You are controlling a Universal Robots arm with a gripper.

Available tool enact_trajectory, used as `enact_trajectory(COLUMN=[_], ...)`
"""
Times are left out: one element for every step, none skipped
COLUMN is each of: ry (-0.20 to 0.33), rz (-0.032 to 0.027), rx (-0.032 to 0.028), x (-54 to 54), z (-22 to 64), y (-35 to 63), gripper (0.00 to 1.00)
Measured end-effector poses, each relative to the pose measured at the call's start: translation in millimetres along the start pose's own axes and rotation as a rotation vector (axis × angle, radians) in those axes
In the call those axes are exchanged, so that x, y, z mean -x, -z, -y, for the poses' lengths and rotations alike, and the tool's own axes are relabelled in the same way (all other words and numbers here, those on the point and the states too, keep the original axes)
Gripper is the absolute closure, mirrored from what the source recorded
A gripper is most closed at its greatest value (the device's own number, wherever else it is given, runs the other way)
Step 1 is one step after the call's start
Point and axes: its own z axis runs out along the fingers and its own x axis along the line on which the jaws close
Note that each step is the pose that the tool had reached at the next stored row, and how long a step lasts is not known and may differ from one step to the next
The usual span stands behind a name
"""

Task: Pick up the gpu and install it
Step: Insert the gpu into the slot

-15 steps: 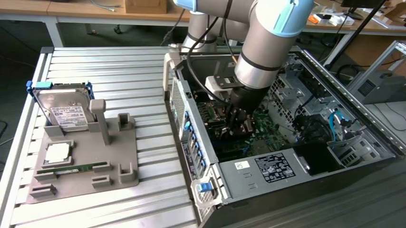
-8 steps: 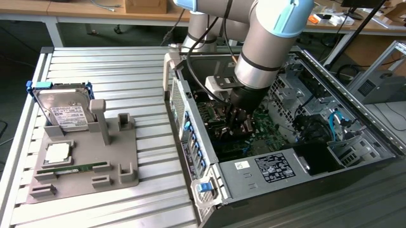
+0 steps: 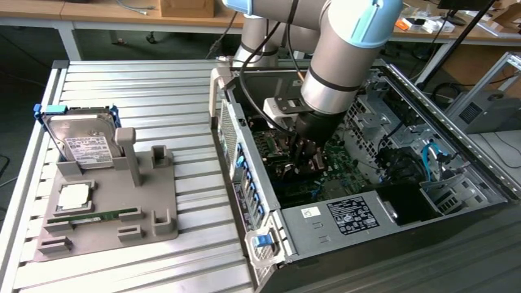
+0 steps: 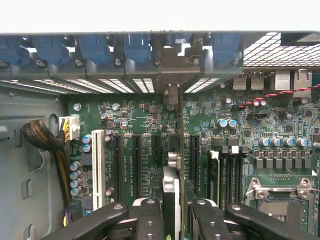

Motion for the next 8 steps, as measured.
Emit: enact_trajectory(ry=[0.000,0.000,0.000,0.000,0.000,0.000,0.000,0.000], rz=[0.0007,0.0012,0.0014,0.0022,0.0020,0.0019,0.0018,0.0016], rx=[0.0000,0.0000,0.0000,-0.0002,-0.0002,-0.0001,-0.0001,-0.0001], x=[0.0,0.0,-0.1,0.1,0.0,0.0,0.0,0.0], z=[0.0,0.1,0.1,0.1,0.2,0.2,0.2,0.2], y=[-0.2,-0.4,-0.5,-1.0,-1.0,-0.9,-0.9,-0.8], gripper=[0.73,0.73,0.73,0.73,0.73,0.73,0.73,0.73])
